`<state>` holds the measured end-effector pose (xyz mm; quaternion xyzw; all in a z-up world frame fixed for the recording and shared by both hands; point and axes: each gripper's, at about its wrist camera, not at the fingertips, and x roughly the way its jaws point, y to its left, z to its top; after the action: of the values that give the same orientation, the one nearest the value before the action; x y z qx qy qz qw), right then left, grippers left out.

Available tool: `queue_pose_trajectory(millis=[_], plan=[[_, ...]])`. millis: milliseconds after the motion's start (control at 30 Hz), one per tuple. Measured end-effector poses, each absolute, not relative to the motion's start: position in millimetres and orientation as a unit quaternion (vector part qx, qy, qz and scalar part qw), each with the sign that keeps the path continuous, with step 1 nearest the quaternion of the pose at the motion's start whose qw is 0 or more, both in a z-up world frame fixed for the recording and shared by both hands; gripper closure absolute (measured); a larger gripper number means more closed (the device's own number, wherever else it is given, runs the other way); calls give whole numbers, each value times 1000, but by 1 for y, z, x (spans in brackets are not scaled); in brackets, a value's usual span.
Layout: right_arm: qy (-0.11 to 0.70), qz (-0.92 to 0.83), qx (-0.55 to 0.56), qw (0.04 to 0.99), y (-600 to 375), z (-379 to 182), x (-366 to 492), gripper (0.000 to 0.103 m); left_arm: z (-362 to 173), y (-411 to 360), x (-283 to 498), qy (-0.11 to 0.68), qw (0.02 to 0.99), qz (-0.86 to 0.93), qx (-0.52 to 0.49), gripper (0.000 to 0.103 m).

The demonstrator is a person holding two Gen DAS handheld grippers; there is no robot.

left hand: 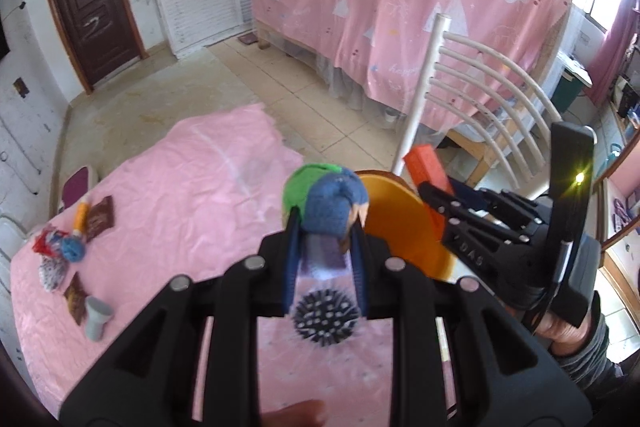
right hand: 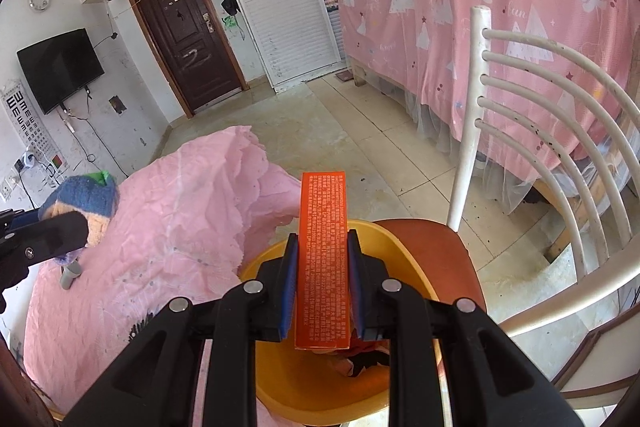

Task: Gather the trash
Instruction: 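Carry the blue-green cloth and orange box over the orange basin with both tools, then open the left tool dropping the cloth while the right tool drops the orange box into the basin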

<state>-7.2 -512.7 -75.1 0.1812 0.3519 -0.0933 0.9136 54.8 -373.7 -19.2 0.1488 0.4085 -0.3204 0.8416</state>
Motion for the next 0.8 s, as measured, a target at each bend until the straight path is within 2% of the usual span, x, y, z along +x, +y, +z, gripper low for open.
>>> queue_pose_trajectory(millis=[267,300,367,433,800], plan=[[354,-94,193,910,-525,-83,-11,91,-25,-405,53,410,829,-351,148,82],[354,-94,194,910,-526,-83,-11,91,-25,-408,53,409,828,-352,149,81],[353,-94,196,910,-528,-84,-12,91,-26,-413,55,412,826,-355,148,72],[353,-92,198,910,-529,-84,-13,91,-27,-416,55,412,827,-351,151,69],[361,-86,201,907,-524,-81,-9,89,-25,-402,57,411,832,-343,147,66]])
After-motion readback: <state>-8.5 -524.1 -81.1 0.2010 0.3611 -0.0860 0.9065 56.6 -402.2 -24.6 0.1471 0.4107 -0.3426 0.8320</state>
